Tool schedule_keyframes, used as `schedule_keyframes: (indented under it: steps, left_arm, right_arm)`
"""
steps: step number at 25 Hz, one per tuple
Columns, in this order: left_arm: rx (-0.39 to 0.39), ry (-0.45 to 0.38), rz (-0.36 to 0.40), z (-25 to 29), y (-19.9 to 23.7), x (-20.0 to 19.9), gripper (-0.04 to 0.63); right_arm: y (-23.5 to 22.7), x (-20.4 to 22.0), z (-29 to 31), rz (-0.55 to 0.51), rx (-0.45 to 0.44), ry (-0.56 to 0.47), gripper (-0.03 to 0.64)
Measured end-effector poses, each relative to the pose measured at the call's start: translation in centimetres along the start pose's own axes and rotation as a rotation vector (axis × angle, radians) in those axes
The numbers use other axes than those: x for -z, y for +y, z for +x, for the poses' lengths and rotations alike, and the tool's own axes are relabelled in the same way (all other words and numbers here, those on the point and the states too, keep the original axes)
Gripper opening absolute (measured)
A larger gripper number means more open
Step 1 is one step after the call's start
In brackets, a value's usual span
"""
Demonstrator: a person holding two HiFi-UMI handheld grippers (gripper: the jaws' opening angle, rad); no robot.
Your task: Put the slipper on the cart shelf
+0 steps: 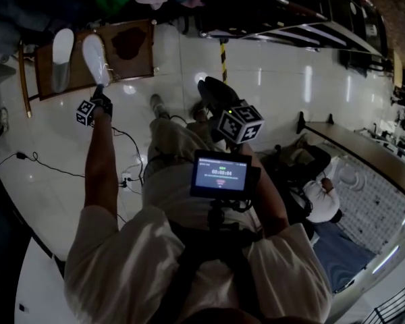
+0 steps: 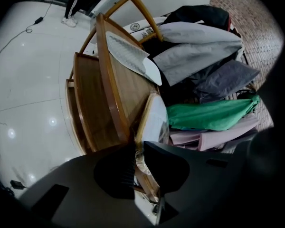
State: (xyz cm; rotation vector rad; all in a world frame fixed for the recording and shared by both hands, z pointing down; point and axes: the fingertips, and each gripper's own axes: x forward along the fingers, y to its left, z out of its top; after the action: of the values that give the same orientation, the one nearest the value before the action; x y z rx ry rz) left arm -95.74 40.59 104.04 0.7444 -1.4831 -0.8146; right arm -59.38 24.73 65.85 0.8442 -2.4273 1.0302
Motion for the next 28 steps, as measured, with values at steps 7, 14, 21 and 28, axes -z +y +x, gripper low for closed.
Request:
schedule_keyframes:
  steps: [7, 14, 21, 28]
  left_arm:
    - [0.205, -0.057, -0.114, -3.9, -4.4, 0.3, 0.037]
    - [0.306, -0.101, -0.092, -9.4, -10.3, -0.4, 0.038]
    - [0.445, -0.103, 0.029, -13.1, -15.8, -1.0, 0.038]
    - [0.528, -0.034, 0.084, -14.4, -20.2, 1.4, 0.038]
  right_arm:
    - [0.4, -3.1, 0.5, 0.056, -0.045, -0.058, 0.109]
    - [1.1, -4.1, 0.7, 0.082, -0.086, -0.09, 0.109]
    - [0.7, -5.8, -0.6, 0.207, -0.115, -0.156, 0.109]
    - [-0.1, -6.8, -2.3, 0.13, -0.079, -0.207, 0.109]
